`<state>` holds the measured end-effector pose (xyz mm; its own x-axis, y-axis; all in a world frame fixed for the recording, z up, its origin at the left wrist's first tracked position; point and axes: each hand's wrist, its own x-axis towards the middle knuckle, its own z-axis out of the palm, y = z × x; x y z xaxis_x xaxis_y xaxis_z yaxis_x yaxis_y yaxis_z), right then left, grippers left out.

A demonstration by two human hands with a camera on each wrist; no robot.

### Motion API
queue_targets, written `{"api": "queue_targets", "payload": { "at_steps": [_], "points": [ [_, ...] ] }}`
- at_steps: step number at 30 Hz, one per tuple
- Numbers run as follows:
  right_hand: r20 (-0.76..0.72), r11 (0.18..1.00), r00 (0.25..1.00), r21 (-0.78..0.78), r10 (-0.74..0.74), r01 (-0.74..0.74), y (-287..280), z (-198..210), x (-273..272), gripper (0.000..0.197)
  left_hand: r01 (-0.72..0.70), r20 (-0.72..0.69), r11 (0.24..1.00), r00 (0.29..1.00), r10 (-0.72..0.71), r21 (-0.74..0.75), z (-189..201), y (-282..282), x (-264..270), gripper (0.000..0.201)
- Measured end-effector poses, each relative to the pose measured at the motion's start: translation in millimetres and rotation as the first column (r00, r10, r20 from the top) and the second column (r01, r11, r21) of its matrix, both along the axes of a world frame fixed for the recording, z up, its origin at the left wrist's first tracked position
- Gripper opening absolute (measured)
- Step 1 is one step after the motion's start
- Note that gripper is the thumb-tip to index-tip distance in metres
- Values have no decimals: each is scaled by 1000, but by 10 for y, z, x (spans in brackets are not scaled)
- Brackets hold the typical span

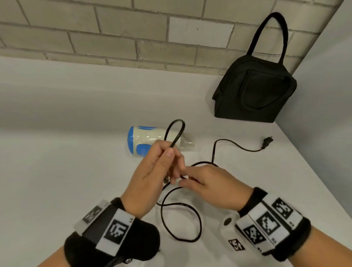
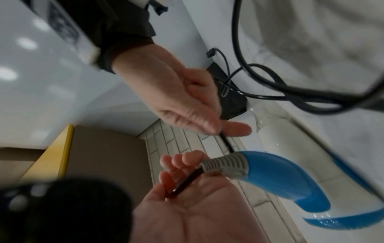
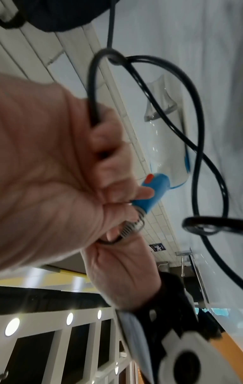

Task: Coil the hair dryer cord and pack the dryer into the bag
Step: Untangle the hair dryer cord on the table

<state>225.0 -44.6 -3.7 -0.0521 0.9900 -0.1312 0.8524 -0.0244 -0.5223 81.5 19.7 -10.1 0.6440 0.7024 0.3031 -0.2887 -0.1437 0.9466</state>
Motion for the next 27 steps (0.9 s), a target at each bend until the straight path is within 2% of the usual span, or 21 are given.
{"api": "queue_targets", "payload": {
  "at_steps": [2,3,6,8,10,11,12,14,15,16,17,18,19,20,22,23,25,27],
  "points": [
    [43,995,996,68,-77,74,-58,3,-81,27,-33,-20,997,999,34,72,-10,-4,41,14],
    [9,990,995,103,-102,101,-77,11,-94,28,-41,-21,994,999,43,104,-16,-12,55,15],
    [-229,979,967,140,-111,145,-44,13,-81,25,-15,-11,987,1000,17,159,-40,-50,72,18],
    [-477,976,871,106,-119,191,28,25,-74,30,4,-30,975,1000,3,223,-67,-85,76,20],
    [-708,962,692,70,-138,264,133,61,-87,31,9,-42,962,999,2,272,-93,-112,69,28],
    [-744,940,655,113,-135,323,210,63,-84,27,7,-39,961,999,3,276,-100,-121,65,27],
    [-740,903,658,181,-136,391,270,67,-84,21,3,-35,961,999,7,276,-103,-130,57,25],
    [-648,834,736,286,-195,472,378,50,-94,16,-15,-34,970,999,24,242,-91,-147,51,15],
    [-508,844,827,310,-242,437,404,26,-94,17,-18,-29,979,999,24,202,-79,-151,45,13],
    [-244,892,931,302,-270,338,403,7,-115,18,-22,-11,988,1000,24,155,-62,-146,40,16],
    [71,940,965,253,-253,228,374,-13,-157,20,-33,14,992,999,32,118,-31,-130,39,17],
    [287,968,937,209,-197,139,333,-33,-182,23,-63,47,994,997,59,93,6,-100,42,18],
    [373,974,916,216,-145,67,283,-67,-195,26,-104,76,992,992,98,72,44,-65,48,17],
    [402,971,908,239,-114,16,219,-57,-213,27,-144,100,988,985,139,47,62,-22,60,14],
    [453,978,884,209,-117,22,117,1,-289,32,-197,109,980,975,192,37,55,64,77,11],
    [487,978,862,204,-138,42,33,31,-290,35,-186,96,979,979,179,81,53,64,135,13],
    [503,943,843,332,-190,14,-68,44,-281,34,-121,20,973,993,120,196,-9,24,203,28],
    [492,926,862,371,-124,-78,-173,16,-284,21,-32,-119,964,991,66,266,-75,-39,222,39]
  ]
}}
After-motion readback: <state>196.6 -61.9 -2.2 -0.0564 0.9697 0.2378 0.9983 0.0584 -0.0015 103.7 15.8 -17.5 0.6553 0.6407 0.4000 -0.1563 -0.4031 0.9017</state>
